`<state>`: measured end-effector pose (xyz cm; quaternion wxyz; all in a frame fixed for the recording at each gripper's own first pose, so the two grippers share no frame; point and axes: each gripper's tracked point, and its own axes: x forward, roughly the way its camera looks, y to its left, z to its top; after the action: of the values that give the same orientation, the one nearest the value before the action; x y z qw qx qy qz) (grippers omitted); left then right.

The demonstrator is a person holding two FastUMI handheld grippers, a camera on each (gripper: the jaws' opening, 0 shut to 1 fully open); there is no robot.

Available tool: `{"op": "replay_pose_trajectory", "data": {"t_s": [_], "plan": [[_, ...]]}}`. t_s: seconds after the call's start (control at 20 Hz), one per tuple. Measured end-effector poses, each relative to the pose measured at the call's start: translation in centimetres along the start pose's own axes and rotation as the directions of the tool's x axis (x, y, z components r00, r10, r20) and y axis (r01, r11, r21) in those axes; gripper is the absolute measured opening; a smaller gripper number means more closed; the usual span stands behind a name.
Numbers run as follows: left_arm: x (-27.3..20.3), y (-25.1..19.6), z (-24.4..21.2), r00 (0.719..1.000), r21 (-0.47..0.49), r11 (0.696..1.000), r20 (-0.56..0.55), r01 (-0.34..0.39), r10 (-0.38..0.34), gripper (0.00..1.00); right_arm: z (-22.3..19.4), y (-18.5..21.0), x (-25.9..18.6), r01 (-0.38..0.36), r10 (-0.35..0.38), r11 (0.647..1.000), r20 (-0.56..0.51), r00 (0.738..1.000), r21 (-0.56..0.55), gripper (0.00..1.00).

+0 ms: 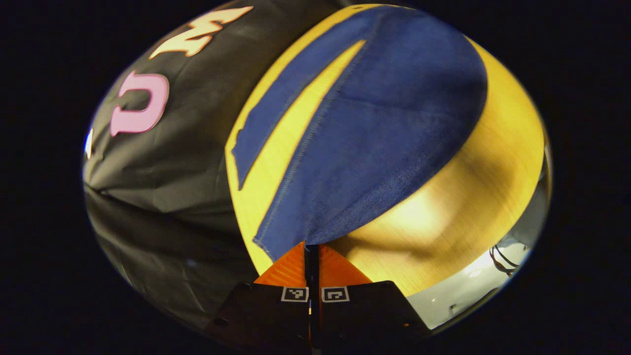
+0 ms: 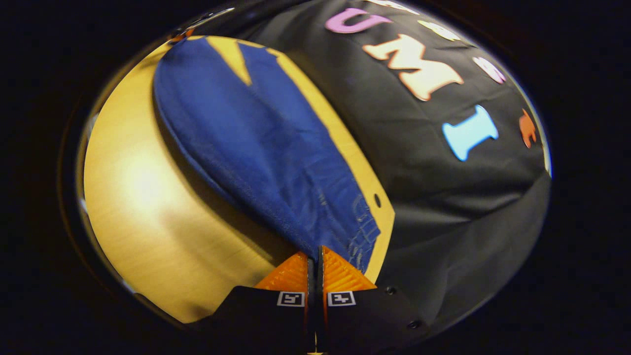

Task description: Grasp the waist and the cuffs of the jeans and fold them to make the two legs overlap; first hold the waist and fold one-third of the jeans toward the cuffs, then hold the cuffs and fold the remaining one-third in the same direction to finish folding.

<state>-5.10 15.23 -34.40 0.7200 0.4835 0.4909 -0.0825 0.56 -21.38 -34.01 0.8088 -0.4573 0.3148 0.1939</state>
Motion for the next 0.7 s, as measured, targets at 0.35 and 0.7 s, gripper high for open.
{"op": "replay_pose_trajectory", "data": {"t_s": [0.35,0.7], "plan": [[0.3,8.3,4.6,0.996,-0.217,0.972,-0.018,-0.094,0.092,0.0,7.5,-6.4,1.8,0.161,-0.178,0.926,0.018,0.984,0.342,0.02],[5.5,15.0,10.6,0.994,-0.299,0.954,0.098,-0.008,0.039,0.0,10.3,-9.3,6.6,0.28,-0.271,0.862,-0.084,0.959,0.422,0.02]]}}
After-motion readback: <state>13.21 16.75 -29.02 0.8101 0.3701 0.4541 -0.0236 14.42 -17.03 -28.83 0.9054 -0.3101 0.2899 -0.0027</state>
